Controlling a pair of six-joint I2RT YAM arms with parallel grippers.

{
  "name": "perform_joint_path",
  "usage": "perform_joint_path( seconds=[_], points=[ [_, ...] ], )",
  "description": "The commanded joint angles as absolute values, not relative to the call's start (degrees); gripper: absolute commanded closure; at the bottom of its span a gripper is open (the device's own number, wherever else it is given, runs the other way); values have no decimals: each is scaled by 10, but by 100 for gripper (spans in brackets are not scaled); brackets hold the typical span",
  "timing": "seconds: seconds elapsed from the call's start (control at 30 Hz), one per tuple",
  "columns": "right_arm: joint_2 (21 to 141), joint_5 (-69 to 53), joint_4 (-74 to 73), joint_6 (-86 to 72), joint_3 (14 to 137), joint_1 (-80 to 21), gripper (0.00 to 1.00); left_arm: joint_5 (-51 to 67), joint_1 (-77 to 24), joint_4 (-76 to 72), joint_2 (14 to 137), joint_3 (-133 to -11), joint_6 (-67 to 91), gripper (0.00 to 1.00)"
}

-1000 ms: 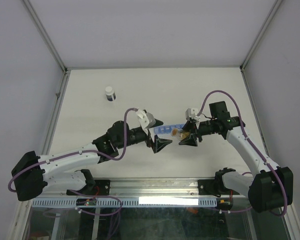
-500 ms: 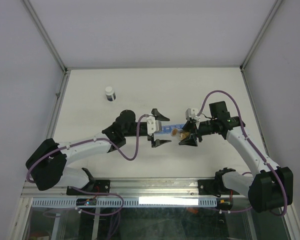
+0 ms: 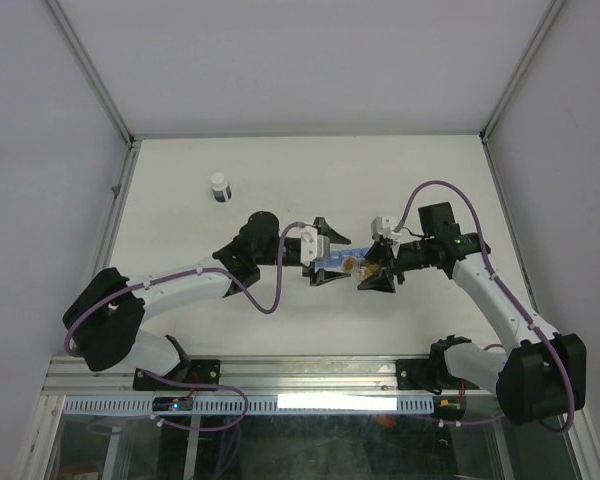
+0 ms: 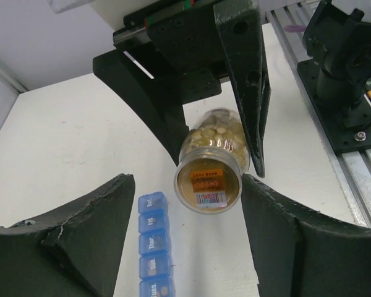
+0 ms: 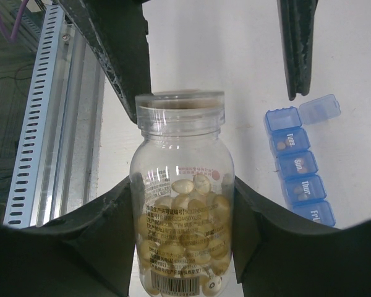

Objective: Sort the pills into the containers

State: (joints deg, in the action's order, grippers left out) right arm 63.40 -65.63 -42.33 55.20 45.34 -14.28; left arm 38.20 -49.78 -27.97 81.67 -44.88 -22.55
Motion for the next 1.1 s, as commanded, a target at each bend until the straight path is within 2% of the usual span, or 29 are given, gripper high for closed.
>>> perform_joint_path(
  seconds=[0.0, 0.27, 0.47, 0.67, 0.8, 0.93, 1.07],
  points=[
    [629, -682, -421, 560, 475, -146, 100, 414, -496, -312, 830, -477, -222, 32],
    [630, -681, -421, 560, 475, -146, 100, 417, -495, -318, 838, -480, -214, 41],
    [630, -682, -421, 560, 476, -146, 100, 417, -495, -318, 837, -482, -207, 60],
    [631, -681, -422, 560, 475, -146, 100, 419, -495, -326, 833, -483, -169, 74],
    [632, -681, -423, 561, 476, -146, 100, 400, -495, -353, 832, -480, -51, 83],
    [632, -681, -423, 561, 476, -146, 100, 324, -502, -369, 833, -473, 132, 97],
    [632, -681, -423, 561, 476, -146, 100, 200, -535, -327, 823, -465, 244, 98]
  ],
)
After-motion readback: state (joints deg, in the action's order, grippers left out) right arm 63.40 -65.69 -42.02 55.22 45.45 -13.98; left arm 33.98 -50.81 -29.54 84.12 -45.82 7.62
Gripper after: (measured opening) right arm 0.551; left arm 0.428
